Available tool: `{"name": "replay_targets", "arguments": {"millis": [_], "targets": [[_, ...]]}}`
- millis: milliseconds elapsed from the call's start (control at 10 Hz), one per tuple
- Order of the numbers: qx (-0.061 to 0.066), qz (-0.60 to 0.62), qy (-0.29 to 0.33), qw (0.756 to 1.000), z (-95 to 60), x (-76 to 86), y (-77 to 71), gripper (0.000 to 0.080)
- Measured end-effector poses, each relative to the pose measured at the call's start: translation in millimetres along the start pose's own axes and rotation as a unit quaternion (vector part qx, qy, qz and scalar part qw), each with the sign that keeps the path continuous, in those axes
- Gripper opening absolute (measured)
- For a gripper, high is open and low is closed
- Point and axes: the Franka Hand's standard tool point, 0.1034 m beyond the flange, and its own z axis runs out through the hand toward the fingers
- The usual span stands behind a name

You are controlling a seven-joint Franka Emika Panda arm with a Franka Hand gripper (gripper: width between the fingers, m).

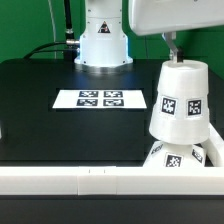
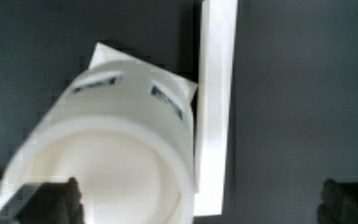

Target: Assemble lamp

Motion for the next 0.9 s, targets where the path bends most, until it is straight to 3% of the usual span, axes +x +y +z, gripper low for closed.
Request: {"name": "replay_targets", "arguments": {"millis": [200, 300, 900], "targets": [[-0.03, -0.001, -0.007, 1.0, -18.9, 0.5, -13.3, 0.0694], [-0.045, -0.004, -0.003, 0.999, -19.6, -0.6, -22.7, 0.0698], [-0.042, -0.01, -0.006, 0.999, -16.3, -1.0, -22.7, 0.0698]]}}
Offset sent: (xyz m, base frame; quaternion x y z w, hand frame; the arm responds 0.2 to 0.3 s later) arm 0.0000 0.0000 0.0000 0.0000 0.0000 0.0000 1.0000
